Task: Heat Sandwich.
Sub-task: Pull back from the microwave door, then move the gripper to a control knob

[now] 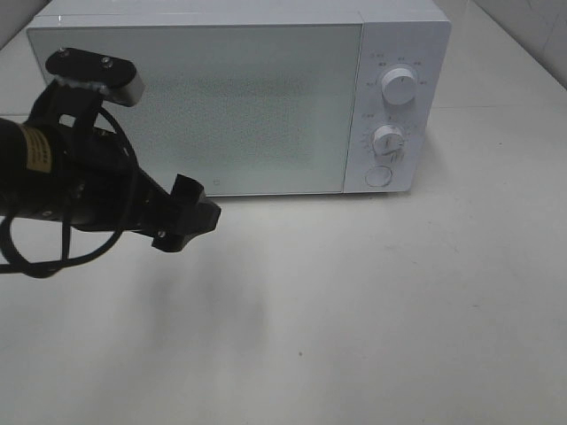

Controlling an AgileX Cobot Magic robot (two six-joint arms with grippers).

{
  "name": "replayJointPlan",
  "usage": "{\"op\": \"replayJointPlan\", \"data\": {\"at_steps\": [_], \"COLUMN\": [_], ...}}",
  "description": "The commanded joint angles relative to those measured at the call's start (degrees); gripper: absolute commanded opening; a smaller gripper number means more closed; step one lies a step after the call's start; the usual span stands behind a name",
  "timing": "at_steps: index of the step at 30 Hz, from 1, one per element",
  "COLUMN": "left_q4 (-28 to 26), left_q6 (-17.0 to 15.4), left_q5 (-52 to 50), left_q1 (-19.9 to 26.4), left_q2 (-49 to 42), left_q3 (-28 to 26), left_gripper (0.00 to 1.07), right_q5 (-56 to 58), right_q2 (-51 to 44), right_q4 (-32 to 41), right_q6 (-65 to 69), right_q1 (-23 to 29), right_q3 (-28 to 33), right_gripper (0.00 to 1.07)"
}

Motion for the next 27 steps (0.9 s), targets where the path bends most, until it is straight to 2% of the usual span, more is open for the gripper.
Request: {"op": "replayJointPlan", "data": {"at_steps": [1,2,3,6,11,15,16,17,19,21,23,25,26,27], "left_q4": [1.09,1.09,2.58,5.21,4.64,3.44,3.44,2.29,0.34,-0.46,-2.01,-2.12,-2.12,-2.23], "left_q6": [-0.23,-0.23,-0.23,-0.52,-0.69,0.29,0.29,1.89,3.95,4.64,6.19,6.36,6.99,7.16], "left_q5": [13.06,13.06,19.77,26.93,33.80,39.82,39.82,41.60,43.49,44.46,48.30,49.45,51.74,52.37], "left_q1": [0.00,0.00,0.00,0.11,3.50,12.38,12.38,16.04,20.17,21.77,26.99,28.71,31.57,32.54], "left_q2": [-3.15,-3.15,-4.41,-6.47,-9.00,-12.61,-12.61,-14.67,-16.84,-17.76,-20.86,-22.00,-24.47,-25.50], "left_q3": [-3.44,-3.44,-5.21,-7.33,-8.65,-8.82,-8.82,-8.82,-8.82,-8.82,-8.82,-8.82,-8.82,-8.71], "left_gripper": [0.98,0.98,0.98,0.98,0.98,0.98,0.98,0.98,0.98,0.98,0.98,0.98,0.98,0.98], "right_q5": [-0.17,-0.17,-0.17,-0.17,-0.17,-0.17,-0.17,-0.17,-0.17,-0.17,-0.17,-0.17,-0.17,-0.17], "right_q2": [-1.66,-1.66,-1.66,-1.66,-1.66,-1.66,-1.66,-1.66,-1.66,-1.66,-1.66,-1.66,-1.66,-1.66], "right_q4": [0.11,0.11,0.11,0.11,0.11,0.11,0.11,0.11,0.11,0.11,0.11,0.11,0.11,0.11], "right_q6": [0.11,0.11,0.11,0.11,0.11,0.11,0.11,0.11,0.11,0.11,0.11,0.11,0.11,0.11], "right_q1": [-0.23,-0.23,-0.23,-0.23,-0.23,-0.23,-0.23,-0.23,-0.23,-0.23,-0.23,-0.23,-0.23,-0.23], "right_q3": [0.06,0.06,0.06,0.06,0.06,0.06,0.06,0.06,0.06,0.06,0.06,0.06,0.06,0.06], "right_gripper": [0.75,0.75,0.75,0.75,0.75,0.75,0.75,0.75,0.75,0.75,0.75,0.75,0.75,0.75]}}
